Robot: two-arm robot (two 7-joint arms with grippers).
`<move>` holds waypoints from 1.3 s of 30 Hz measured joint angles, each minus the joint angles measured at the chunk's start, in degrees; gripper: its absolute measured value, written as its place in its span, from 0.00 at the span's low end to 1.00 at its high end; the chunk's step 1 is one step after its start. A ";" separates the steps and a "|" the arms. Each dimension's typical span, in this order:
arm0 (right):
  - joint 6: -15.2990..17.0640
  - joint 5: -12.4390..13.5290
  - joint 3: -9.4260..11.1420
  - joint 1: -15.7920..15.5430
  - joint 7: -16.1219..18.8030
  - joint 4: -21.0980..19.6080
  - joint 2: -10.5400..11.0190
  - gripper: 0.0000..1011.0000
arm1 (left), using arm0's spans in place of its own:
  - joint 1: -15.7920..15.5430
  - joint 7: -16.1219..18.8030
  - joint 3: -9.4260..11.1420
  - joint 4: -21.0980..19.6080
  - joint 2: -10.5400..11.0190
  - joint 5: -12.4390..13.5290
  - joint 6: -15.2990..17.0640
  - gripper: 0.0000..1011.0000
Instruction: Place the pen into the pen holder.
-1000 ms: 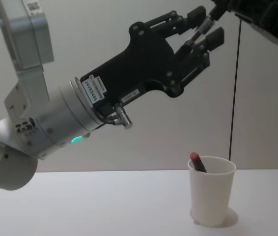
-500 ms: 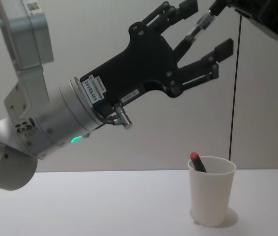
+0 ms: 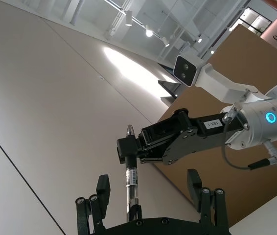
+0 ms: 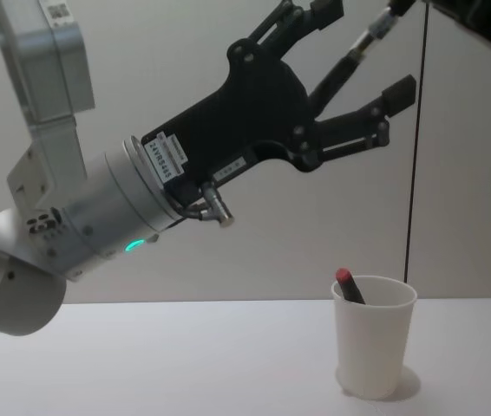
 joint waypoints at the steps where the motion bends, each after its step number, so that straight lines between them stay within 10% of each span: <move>1: -0.17 -0.05 0.09 0.06 -0.24 0.04 0.08 0.12 | 0.00 0.00 0.00 0.00 0.00 0.00 0.00 0.99; 22: -4.43 -3.02 1.67 1.59 -7.40 2.30 1.08 0.12 | 0.00 0.00 0.00 0.00 0.00 0.00 0.00 0.99; 39: -5.88 -13.98 0.51 3.09 -20.62 6.51 -1.25 0.12 | 0.00 0.00 0.00 0.00 0.00 0.00 0.00 0.99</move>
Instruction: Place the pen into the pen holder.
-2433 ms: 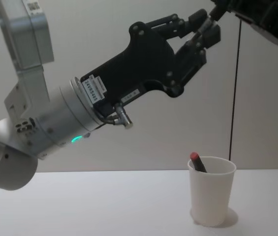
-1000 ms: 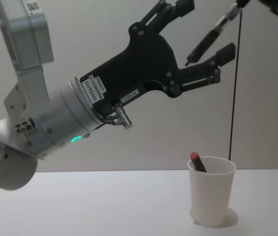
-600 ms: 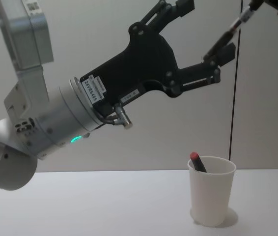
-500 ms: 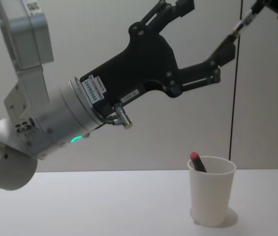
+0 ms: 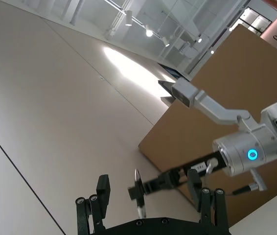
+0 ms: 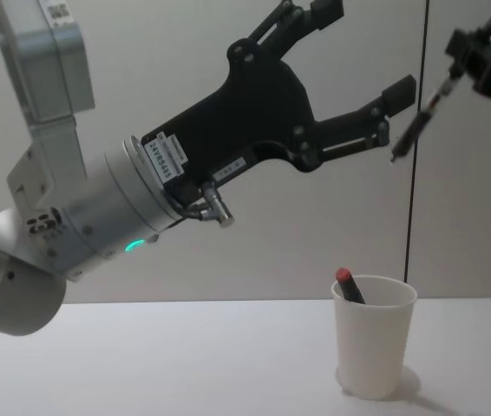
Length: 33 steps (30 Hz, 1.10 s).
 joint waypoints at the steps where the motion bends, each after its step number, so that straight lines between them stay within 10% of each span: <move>1: -0.03 -0.71 -0.09 0.13 -0.85 0.34 -0.17 0.12 | 0.00 0.00 0.00 0.00 0.00 0.00 0.00 0.99; 18: -1.27 -11.92 -2.57 6.65 -13.45 14.48 -5.70 0.12 | 0.00 0.00 0.00 0.00 0.00 0.00 0.00 0.99; 33: 0.80 -12.45 -3.80 10.15 -12.45 21.95 -8.34 0.12 | 0.00 0.00 0.00 0.00 0.00 0.00 0.00 0.99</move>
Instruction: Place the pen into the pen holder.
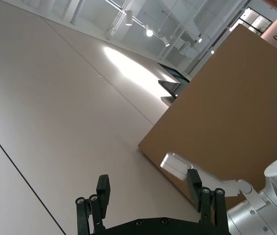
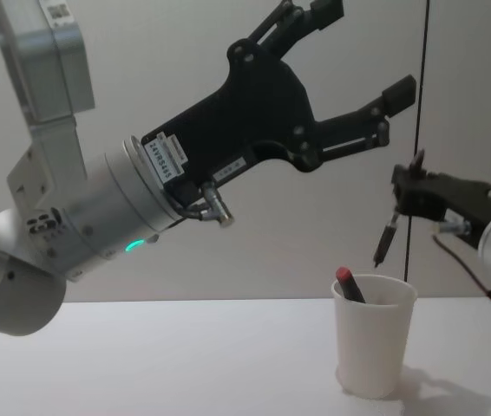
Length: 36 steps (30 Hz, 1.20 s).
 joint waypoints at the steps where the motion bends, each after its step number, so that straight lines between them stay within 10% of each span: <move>1: 0.34 0.14 -0.08 0.16 0.32 0.42 -0.15 0.12 | 0.00 0.00 0.00 0.00 0.00 0.00 0.00 0.99; 36: 2.92 1.11 -0.44 0.51 2.93 2.33 -0.86 0.99 | 0.00 0.00 0.00 0.00 0.00 0.00 0.00 0.99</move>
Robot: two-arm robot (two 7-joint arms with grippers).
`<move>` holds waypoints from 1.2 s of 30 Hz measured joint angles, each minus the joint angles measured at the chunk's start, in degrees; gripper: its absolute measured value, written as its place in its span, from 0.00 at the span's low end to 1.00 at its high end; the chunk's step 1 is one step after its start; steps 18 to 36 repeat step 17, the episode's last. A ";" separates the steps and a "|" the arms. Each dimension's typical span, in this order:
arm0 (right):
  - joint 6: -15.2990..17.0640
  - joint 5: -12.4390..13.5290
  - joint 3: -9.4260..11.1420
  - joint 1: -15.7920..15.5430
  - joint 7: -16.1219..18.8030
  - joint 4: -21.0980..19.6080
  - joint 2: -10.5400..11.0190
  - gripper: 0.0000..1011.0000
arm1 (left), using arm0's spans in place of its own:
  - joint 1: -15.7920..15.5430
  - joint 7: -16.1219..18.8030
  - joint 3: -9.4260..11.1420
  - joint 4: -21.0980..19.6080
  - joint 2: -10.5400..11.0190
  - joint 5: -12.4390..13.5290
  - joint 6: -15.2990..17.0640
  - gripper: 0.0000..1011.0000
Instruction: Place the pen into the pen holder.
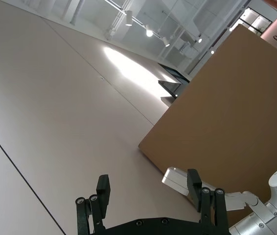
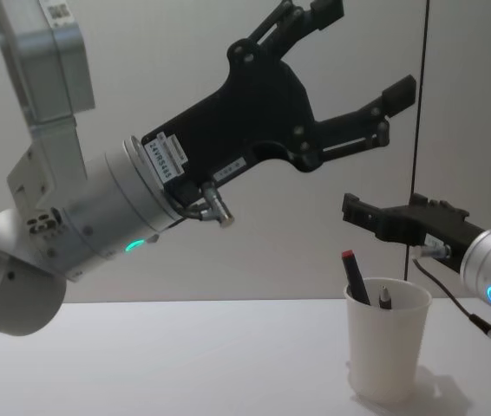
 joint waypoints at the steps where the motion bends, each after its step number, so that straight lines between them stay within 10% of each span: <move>1: 0.02 0.01 0.00 -0.01 0.02 0.01 -0.01 0.99 | 0.00 0.00 0.00 0.00 0.00 0.00 0.00 0.99; 36: 0.15 0.05 0.00 -0.04 0.12 0.04 -0.01 0.99 | 0.00 0.00 0.00 0.00 0.00 0.00 0.00 0.99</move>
